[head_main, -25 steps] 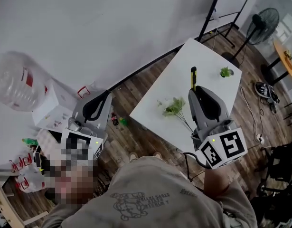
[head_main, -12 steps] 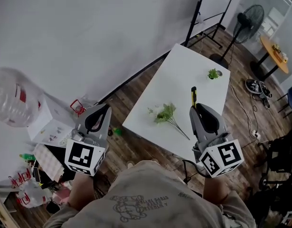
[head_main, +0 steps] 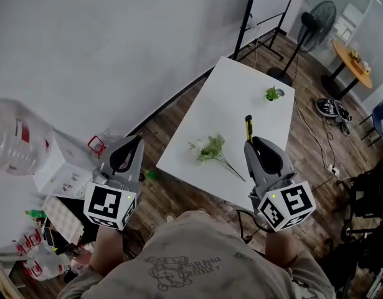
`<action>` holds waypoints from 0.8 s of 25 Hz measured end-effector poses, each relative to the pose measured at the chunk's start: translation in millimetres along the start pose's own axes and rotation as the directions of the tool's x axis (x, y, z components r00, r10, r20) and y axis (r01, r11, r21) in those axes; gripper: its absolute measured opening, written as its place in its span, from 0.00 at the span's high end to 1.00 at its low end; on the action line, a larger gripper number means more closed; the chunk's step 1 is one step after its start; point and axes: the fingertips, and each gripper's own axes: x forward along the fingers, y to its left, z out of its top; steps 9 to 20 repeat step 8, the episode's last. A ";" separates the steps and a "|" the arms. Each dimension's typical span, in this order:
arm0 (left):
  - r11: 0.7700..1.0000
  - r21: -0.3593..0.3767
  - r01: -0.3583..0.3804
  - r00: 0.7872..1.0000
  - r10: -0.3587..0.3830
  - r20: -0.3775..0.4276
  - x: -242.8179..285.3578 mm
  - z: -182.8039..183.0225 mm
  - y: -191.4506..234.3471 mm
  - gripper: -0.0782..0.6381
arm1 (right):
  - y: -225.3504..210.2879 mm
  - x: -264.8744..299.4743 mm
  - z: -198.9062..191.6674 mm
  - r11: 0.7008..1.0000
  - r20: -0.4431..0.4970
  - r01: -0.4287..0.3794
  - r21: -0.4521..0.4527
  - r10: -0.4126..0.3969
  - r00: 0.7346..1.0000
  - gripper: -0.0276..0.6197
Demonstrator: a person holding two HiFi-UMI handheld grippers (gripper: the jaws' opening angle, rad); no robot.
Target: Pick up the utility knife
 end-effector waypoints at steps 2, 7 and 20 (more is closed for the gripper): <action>1.000 0.002 0.003 1.000 -0.003 0.003 0.7 0.3 -0.4 0.89 | -0.4 0.9 -0.9 1.000 -0.002 0.000 0.001 0.000 1.000 0.83; 1.000 0.005 0.009 1.000 -0.009 0.003 1.0 1.8 -2.3 0.89 | 0.5 2.1 -2.3 1.000 -0.005 -0.005 0.002 0.005 1.000 0.84; 1.000 0.006 0.011 1.000 -0.011 0.003 1.1 2.3 -2.7 0.89 | 0.6 2.1 -2.4 1.000 -0.006 -0.005 0.002 0.005 1.000 0.84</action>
